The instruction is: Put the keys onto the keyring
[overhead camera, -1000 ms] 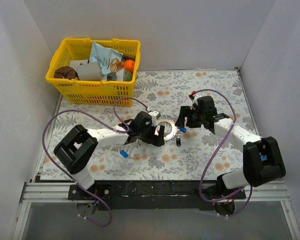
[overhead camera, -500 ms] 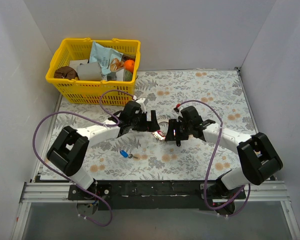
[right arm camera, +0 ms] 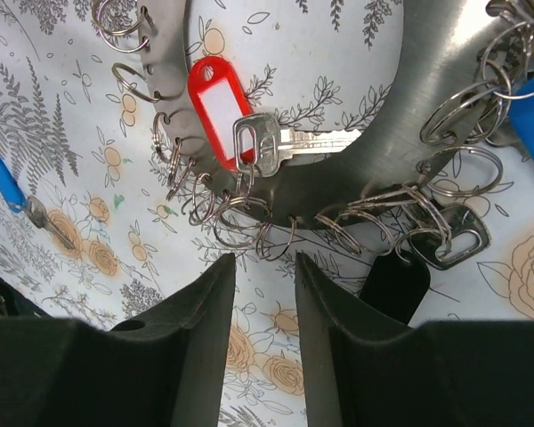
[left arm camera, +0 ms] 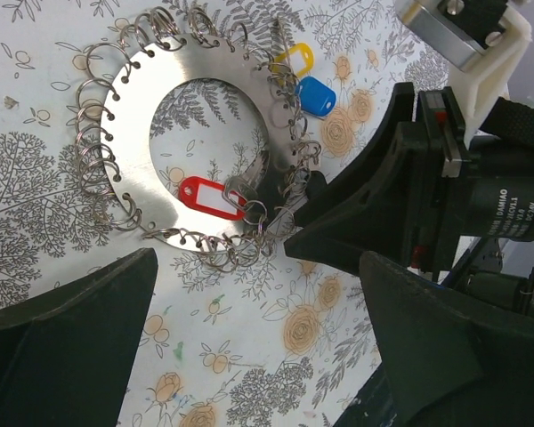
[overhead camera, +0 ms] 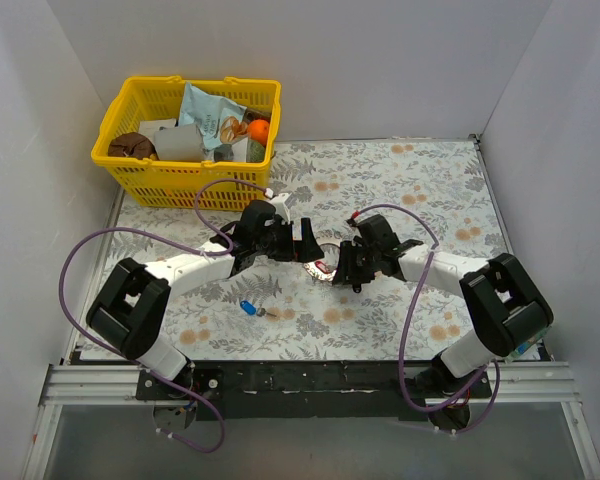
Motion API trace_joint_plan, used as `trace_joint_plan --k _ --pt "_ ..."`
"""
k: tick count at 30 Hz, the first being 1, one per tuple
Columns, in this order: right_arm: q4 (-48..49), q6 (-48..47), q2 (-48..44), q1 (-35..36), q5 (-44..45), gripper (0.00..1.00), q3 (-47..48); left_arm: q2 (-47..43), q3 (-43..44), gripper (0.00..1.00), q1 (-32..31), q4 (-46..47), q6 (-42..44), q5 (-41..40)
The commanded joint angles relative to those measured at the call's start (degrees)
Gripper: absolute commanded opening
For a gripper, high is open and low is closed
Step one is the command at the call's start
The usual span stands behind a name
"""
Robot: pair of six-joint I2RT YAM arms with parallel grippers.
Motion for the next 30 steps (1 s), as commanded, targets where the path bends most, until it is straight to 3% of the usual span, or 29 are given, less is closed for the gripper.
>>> trace_joint_plan --k 1,16,26,30 --pt "2.7 0.9 1.7 0.3 0.3 0.4 0.9 -0.3 0.2 0.98 -0.1 0.7 1.0 3.0" --pt "4.4 1.0 4.4 0.2 0.8 0.38 2.3 0.1 -0.4 0.98 -0.1 0.8 2.0 4.3" --pt "2.8 -1.0 1.2 0.1 1.5 0.1 1.2 -0.8 -0.9 0.98 -0.1 0.9 3.1 4.5" --pt "1.8 -3.3 0.1 0.0 1.0 0.05 1.7 -1.6 -0.9 0.98 -0.2 0.2 3.8 3.5"
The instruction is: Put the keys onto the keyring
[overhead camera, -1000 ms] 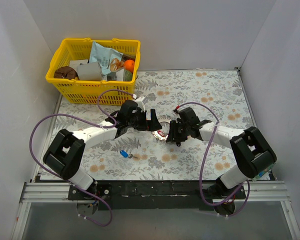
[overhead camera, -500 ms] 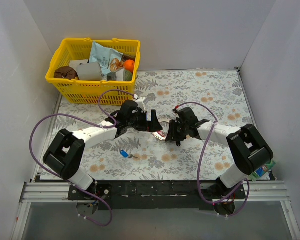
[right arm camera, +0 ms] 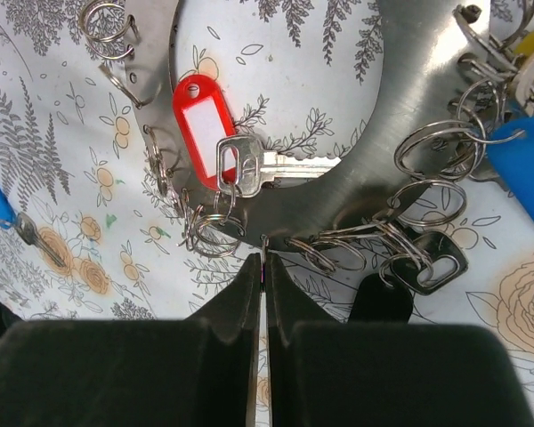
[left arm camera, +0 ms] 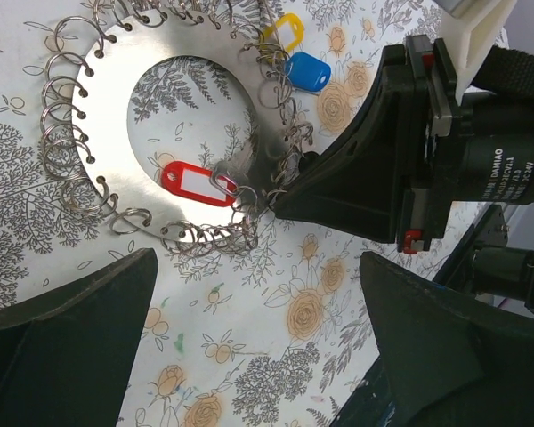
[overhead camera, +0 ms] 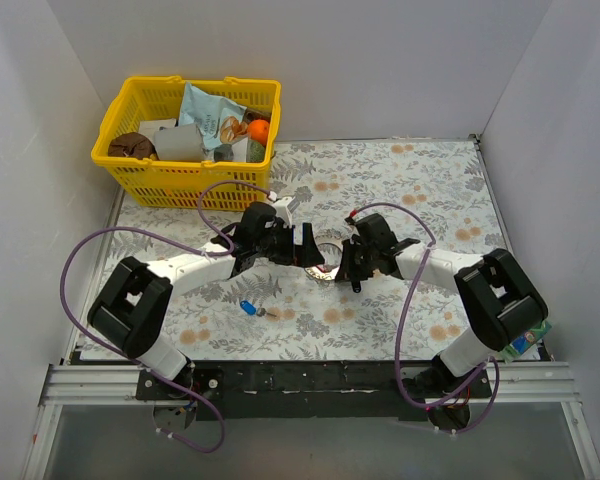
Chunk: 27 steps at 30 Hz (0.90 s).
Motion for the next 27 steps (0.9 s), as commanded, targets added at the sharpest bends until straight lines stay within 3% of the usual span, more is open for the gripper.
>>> trace_joint_plan --k 1,10,17,27 --pt "-1.5 -3.4 -3.1 0.1 -0.3 0.05 1.4 -2.4 -0.3 0.98 -0.1 0.2 1.9 -0.4" --pt "-7.0 -17.4 -3.5 -0.2 -6.4 0.02 9.4 -4.8 1.0 0.98 -0.2 -0.5 3.8 -3.9" --pt "-10.0 -26.5 -1.7 -1.8 -17.4 0.01 16.5 -7.8 2.2 0.98 0.0 0.6 6.0 -6.4" --pt "-15.4 -36.8 -3.8 -2.4 -18.0 0.01 23.4 -14.4 1.7 0.98 0.2 4.0 15.4 -3.0"
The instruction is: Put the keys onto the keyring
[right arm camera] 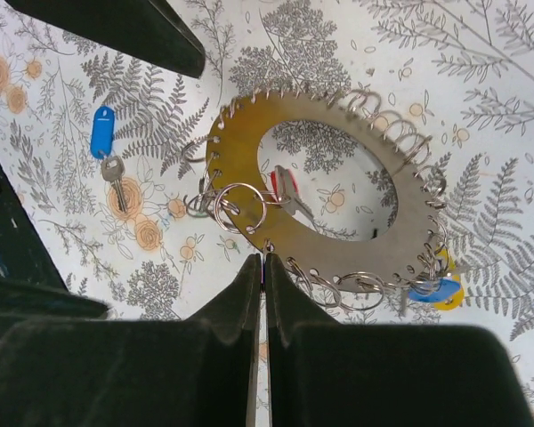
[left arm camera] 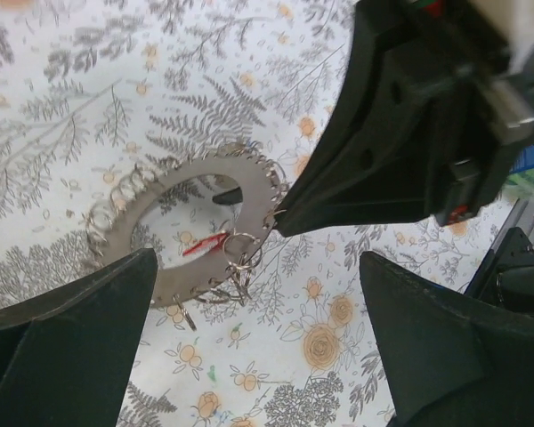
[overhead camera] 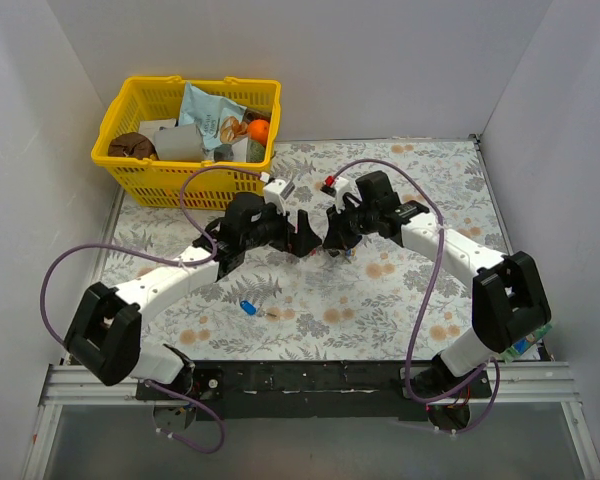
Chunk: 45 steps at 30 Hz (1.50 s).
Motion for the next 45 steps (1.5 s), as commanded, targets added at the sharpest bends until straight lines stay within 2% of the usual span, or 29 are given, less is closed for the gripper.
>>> trace_joint_plan --k 1,7,11,15,18,23,24,27,32,36,39,45 --pt "-1.6 -5.7 -2.9 -0.3 -2.2 0.01 3.6 -7.4 -0.3 0.98 0.1 4.1 7.7 2.6" --pt "-1.2 -9.3 -7.5 -0.7 -2.7 0.01 4.9 -11.2 -1.1 0.98 0.3 4.7 11.3 6.4" --pt "-0.2 -10.9 -10.7 -0.8 -7.3 0.01 5.0 -10.2 0.7 0.98 0.5 2.2 12.0 15.6" --pt "0.1 -11.2 -11.9 -0.9 -12.3 0.01 5.5 -9.9 -1.1 0.95 0.9 6.9 10.9 23.9" --pt "-0.4 -11.6 -12.1 -1.2 -16.8 0.01 6.1 -10.1 -1.8 0.94 1.2 10.7 9.4 26.5" --pt "-0.4 -13.3 -12.7 -1.3 -24.8 0.01 6.0 -11.2 -4.0 0.86 1.3 14.7 9.4 25.2" --pt "-0.4 -13.5 -12.7 -1.3 -25.6 0.01 5.9 -11.5 -4.4 0.8 1.2 15.3 9.5 25.0" --pt "-0.6 -14.4 -12.9 -1.3 -28.9 0.01 5.8 -13.2 -6.2 0.73 1.3 17.4 10.0 23.5" --pt "-0.2 -15.2 -13.4 -1.3 -33.4 0.01 5.3 -16.7 -9.9 0.66 1.3 20.2 13.0 20.7" --pt "-0.5 -15.4 -13.4 -1.3 -33.7 0.01 5.4 -19.0 -12.2 0.62 1.4 21.8 14.5 20.1" --pt "-0.4 -15.4 -13.5 -1.3 -34.4 0.01 5.3 -20.1 -14.1 0.54 1.4 23.6 15.0 20.9" --pt "0.3 -14.9 -14.0 -1.3 -35.3 0.01 4.8 -20.9 -17.1 0.5 1.6 27.5 13.6 19.4"
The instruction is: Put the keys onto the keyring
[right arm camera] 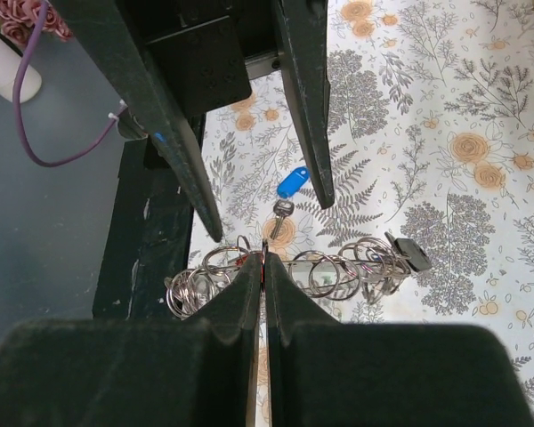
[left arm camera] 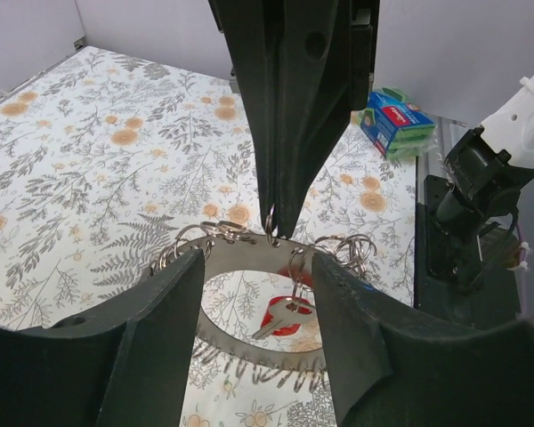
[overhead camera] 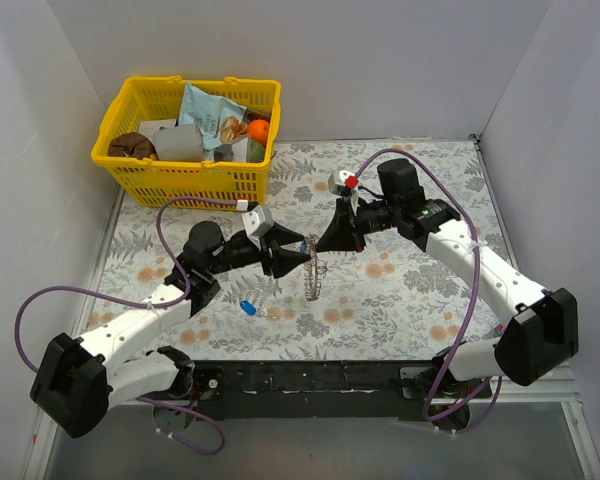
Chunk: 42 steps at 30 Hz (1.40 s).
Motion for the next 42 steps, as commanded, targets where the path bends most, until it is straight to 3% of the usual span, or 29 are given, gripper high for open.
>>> trace_joint_plan --k 1,8,21,42 --pt "2.9 0.0 -2.7 -0.4 -3.7 0.01 1.4 -1.3 -2.5 0.49 0.7 5.0 -0.3 -0.8" --pt "3.7 0.3 -2.8 -0.4 -5.8 0.01 0.8 -0.5 -4.5 0.44 0.6 12.5 -0.9 1.8" --pt "4.5 1.0 -2.9 -0.4 -5.8 0.01 0.1 4.1 -1.1 0.36 0.6 12.4 -1.0 7.6" --pt "3.9 1.0 -2.0 -0.4 -5.4 0.01 -0.1 5.7 0.5 0.17 0.6 12.8 -2.0 7.4"
